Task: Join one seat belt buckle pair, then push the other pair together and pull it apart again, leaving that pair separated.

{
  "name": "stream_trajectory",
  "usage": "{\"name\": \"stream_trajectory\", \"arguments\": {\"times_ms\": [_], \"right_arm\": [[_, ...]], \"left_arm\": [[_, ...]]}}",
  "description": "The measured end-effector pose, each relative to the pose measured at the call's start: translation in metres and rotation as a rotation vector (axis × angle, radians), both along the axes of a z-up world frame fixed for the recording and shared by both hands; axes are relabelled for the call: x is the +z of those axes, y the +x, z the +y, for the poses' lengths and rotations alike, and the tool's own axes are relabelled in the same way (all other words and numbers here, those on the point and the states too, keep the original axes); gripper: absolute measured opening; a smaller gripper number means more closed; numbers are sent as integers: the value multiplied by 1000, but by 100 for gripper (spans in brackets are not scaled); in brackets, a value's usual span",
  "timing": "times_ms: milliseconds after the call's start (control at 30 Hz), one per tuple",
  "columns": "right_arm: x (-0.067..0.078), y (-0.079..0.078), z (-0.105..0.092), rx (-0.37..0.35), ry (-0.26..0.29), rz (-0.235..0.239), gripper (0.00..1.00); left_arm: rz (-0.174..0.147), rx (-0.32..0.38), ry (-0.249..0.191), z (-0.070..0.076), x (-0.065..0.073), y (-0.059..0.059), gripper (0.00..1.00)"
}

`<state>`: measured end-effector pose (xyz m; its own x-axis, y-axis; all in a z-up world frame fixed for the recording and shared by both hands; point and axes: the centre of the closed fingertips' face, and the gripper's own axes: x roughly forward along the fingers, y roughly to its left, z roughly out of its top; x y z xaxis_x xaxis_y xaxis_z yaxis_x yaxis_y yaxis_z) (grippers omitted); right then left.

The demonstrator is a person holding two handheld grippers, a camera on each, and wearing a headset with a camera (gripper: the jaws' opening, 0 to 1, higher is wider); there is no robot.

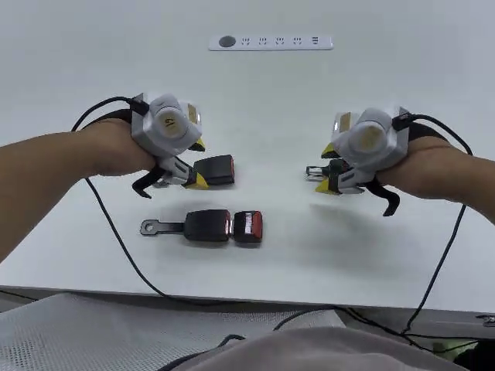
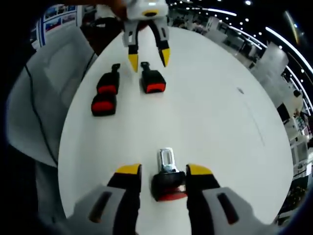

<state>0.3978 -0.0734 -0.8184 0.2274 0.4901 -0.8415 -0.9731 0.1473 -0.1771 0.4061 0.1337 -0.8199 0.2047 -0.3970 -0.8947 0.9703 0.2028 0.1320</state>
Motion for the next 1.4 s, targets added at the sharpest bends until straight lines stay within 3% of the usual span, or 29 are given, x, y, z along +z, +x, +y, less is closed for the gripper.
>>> {"name": "stream_trajectory", "arguments": {"times_ms": [133, 333, 400, 467, 633, 700, 733, 833, 1000, 1167, 1400], "right_arm": [[-7, 7, -21, -10, -39, 18, 39], [-16, 10, -31, 1, -60, 41, 39], [-19, 8, -30, 0, -53, 81, 37], [-21, 8, -28, 35, -63, 72, 36], [-31, 6, -27, 79, -87, 99, 34], [-31, 7, -26, 80, -94, 113, 33], [-31, 7, -26, 88, -100, 115, 33], [-31, 6, -26, 101, -108, 117, 33], [-32, 6, -27, 107, -94, 121, 32], [-31, 7, -25, 96, -99, 115, 32], [-31, 5, 1, 89, -81, 94, 32]], "left_arm": [[39, -11, 25, 5, -12, 3, 44], [64, -51, 60, 3, -24, 1, 43], [80, -65, 67, 3, -27, -1, 43], [85, -79, 76, 3, -29, 0, 42], [86, -117, 80, 0, -30, 3, 38], [110, -153, 93, -1, -33, -3, 34], [108, -149, 103, 0, -35, -2, 34], [102, -186, 112, 0, -37, 0, 33], [124, -179, 95, 0, -38, 3, 33], [126, -173, 105, -3, -36, -1, 33], [133, -184, 125, -3, -38, 1, 33]]}}
